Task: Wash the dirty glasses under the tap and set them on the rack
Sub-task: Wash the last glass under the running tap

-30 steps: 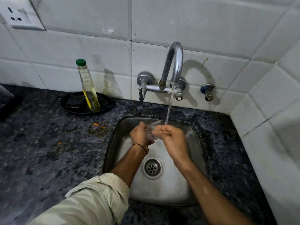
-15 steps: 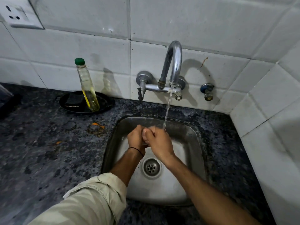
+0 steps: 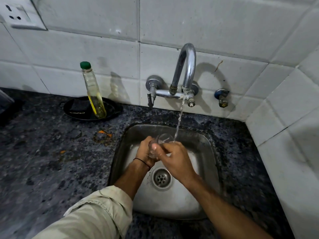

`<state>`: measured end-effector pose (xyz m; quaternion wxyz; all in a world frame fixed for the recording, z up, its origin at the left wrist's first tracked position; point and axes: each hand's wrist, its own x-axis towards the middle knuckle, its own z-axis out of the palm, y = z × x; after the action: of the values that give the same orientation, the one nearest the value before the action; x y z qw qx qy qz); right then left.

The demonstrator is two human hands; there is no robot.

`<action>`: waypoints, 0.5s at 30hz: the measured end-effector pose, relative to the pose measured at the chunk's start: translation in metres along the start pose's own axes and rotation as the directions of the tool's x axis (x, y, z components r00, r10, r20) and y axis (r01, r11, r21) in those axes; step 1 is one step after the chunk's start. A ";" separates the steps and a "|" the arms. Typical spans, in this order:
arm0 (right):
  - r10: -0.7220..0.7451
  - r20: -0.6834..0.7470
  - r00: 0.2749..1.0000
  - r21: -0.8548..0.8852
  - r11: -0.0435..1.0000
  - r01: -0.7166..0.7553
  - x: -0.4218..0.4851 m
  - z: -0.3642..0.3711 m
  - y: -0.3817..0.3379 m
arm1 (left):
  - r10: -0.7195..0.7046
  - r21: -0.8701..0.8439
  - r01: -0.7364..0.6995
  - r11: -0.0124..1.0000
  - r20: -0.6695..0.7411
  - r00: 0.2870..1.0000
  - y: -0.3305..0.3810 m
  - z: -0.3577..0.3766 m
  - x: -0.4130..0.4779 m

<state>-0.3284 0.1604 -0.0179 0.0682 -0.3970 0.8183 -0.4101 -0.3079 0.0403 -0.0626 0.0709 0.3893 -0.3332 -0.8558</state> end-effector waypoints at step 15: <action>-0.060 0.643 0.764 -0.382 0.839 0.388 0.057 -0.045 0.007 | -0.407 0.504 0.296 0.812 0.124 0.905 -0.001 -0.001 -0.008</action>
<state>-0.3905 0.1501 0.0190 0.1720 -0.6090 0.7731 -0.0429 -0.3018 0.0437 -0.0593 -0.2251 0.3498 -0.4594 -0.7848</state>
